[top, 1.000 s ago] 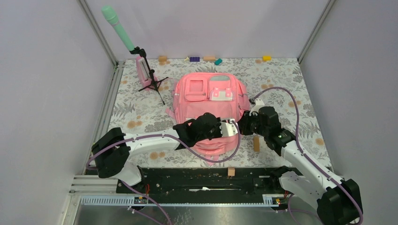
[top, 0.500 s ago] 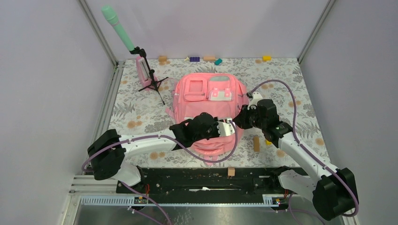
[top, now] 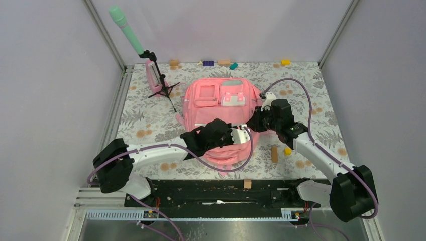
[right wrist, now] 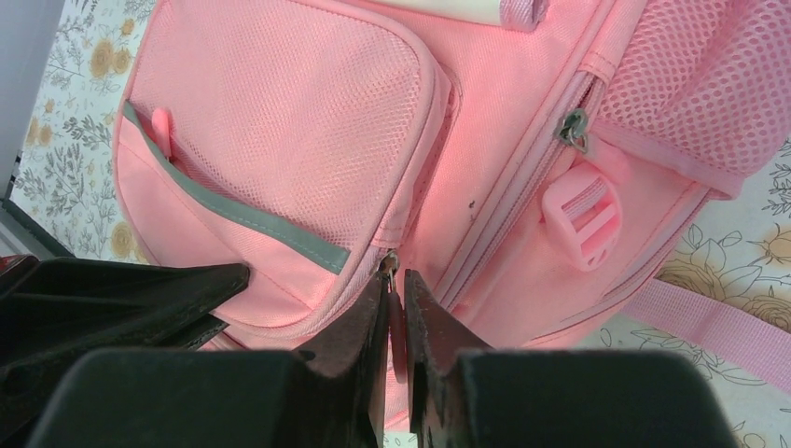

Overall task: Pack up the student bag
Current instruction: Place the student bag at the center of the board, then reset both arms

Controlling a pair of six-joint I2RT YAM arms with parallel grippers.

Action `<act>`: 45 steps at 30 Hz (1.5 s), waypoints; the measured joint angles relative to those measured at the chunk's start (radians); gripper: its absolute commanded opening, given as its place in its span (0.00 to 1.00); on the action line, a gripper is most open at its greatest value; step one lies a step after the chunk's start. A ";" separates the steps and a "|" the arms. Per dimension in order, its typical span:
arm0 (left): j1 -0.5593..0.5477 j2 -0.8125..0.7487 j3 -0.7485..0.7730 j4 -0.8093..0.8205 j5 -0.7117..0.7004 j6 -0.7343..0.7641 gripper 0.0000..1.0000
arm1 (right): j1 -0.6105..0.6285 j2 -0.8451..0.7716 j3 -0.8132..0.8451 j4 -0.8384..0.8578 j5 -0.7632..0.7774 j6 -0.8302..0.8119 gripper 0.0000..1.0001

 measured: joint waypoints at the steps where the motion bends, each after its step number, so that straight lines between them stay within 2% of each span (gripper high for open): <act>1: 0.000 0.000 0.000 0.000 -0.002 0.001 0.00 | 0.000 0.000 0.000 0.004 0.000 0.000 0.04; 2: 0.000 0.000 0.000 0.000 -0.005 0.002 0.00 | 0.000 0.000 0.000 0.005 0.000 0.000 0.14; 3: 0.001 0.000 0.000 0.000 -0.006 0.003 0.00 | 0.000 0.000 0.000 0.005 0.000 0.000 0.34; 4: 0.005 0.000 0.000 0.001 -0.008 0.003 0.00 | 0.000 -0.002 0.000 0.005 0.000 0.000 0.47; 6: 0.011 0.000 0.001 -0.005 -0.003 0.002 0.00 | -0.002 -0.008 0.000 0.012 0.029 -0.002 0.68; 13: 0.089 0.049 0.087 -0.077 0.083 -0.029 0.00 | -0.032 -0.114 -0.014 0.040 0.151 -0.032 0.91; 17: 0.143 0.140 0.184 -0.086 0.104 -0.065 0.00 | -0.039 -0.185 -0.015 -0.002 0.192 -0.042 0.98; 20: 0.184 0.223 0.280 -0.086 0.107 -0.100 0.06 | -0.065 -0.216 -0.015 -0.050 0.204 -0.045 1.00; 21: 0.198 0.251 0.312 -0.085 0.108 -0.111 0.12 | -0.076 -0.222 -0.015 -0.063 0.206 -0.045 1.00; 23: 0.223 0.297 0.367 -0.085 0.111 -0.134 0.37 | -0.103 -0.239 -0.015 -0.097 0.217 -0.045 1.00; 26: 0.261 0.345 0.430 -0.084 0.110 -0.163 0.90 | -0.134 -0.263 -0.015 -0.143 0.222 -0.045 1.00; 27: 0.272 0.352 0.441 -0.084 0.106 -0.177 0.98 | -0.143 -0.273 -0.015 -0.161 0.222 -0.045 1.00; 33: 0.303 0.341 0.440 -0.077 0.098 -0.267 0.99 | -0.179 -0.340 -0.013 -0.228 0.226 -0.045 1.00; 36: 0.305 0.284 0.410 -0.086 0.117 -0.338 0.99 | -0.184 -0.367 -0.002 -0.256 0.228 -0.045 1.00; 42: 0.336 -0.047 0.233 -0.087 0.135 -0.483 0.99 | -0.185 -0.432 0.037 -0.316 0.248 -0.049 1.00; 45: 0.360 -0.209 0.205 -0.121 0.109 -0.546 0.99 | -0.186 -0.473 0.063 -0.340 0.273 -0.056 1.00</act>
